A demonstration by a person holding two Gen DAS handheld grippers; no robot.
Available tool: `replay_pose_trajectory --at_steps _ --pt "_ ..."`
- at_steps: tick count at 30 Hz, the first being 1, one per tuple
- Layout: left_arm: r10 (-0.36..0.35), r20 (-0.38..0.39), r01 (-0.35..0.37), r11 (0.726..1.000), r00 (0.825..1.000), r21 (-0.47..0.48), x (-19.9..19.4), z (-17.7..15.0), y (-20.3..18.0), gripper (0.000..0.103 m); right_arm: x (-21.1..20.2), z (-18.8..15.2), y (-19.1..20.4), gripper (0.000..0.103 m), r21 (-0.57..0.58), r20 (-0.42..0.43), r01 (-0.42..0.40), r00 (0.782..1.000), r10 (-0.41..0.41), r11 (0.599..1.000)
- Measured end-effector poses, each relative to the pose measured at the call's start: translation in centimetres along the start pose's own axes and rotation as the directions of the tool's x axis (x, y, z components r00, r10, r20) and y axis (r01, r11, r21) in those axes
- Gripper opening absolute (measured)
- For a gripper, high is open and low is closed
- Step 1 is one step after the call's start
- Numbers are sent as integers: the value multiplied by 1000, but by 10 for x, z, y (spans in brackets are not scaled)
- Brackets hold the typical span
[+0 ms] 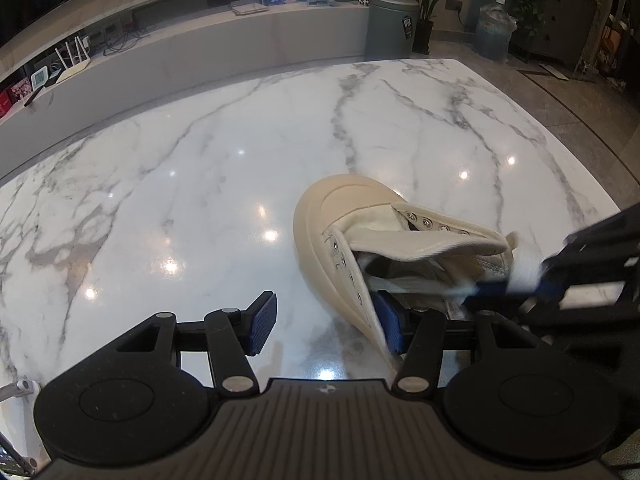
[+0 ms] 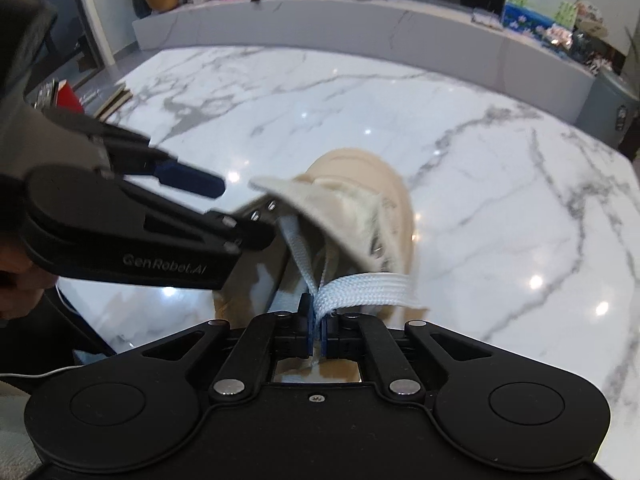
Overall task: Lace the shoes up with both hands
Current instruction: 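Pull the lace away from the sneaker with the right gripper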
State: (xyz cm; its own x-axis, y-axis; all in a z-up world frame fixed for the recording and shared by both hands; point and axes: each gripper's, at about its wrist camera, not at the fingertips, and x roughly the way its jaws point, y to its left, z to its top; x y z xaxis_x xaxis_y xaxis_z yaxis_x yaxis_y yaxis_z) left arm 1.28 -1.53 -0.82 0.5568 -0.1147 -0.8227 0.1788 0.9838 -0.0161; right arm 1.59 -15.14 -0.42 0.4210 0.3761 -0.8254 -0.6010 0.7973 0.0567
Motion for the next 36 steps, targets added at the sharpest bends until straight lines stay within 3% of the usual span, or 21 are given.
replay_pose_trajectory --at_steps 7,15,17,21,24,27,31,34,36 --pt "5 2 -5 1000 1000 5 -2 -2 -2 52 -29 0 -24 1 51 64 76 995 -79 996" --pt "11 2 -11 1000 1000 14 -3 -3 -5 52 -56 1 -61 1 97 110 209 969 -219 973" --pt "11 1 -11 1000 1000 13 -4 -4 -5 52 -59 0 -70 1 107 115 250 958 -262 962" --pt "9 0 -9 1000 1000 13 -3 -4 -3 52 -59 1 -97 1 132 113 369 916 -384 920" --pt "8 -3 -8 1000 1000 14 -2 -4 -4 52 -50 -1 -117 1 139 78 399 908 -412 906" --pt "7 -6 -7 1000 1000 14 -2 -5 -4 52 -36 -5 -122 1 120 41 375 923 -382 919" --pt "9 -10 -9 1000 1000 18 -1 -4 -5 53 -3 -16 -116 2 92 -21 275 961 -274 957" --pt "9 -12 -9 1000 1000 18 0 -4 -6 52 12 -20 -111 3 84 -57 225 974 -221 971" --pt "8 -14 -8 1000 1000 17 1 -4 -6 53 21 -23 -107 9 82 -88 190 979 -183 978"
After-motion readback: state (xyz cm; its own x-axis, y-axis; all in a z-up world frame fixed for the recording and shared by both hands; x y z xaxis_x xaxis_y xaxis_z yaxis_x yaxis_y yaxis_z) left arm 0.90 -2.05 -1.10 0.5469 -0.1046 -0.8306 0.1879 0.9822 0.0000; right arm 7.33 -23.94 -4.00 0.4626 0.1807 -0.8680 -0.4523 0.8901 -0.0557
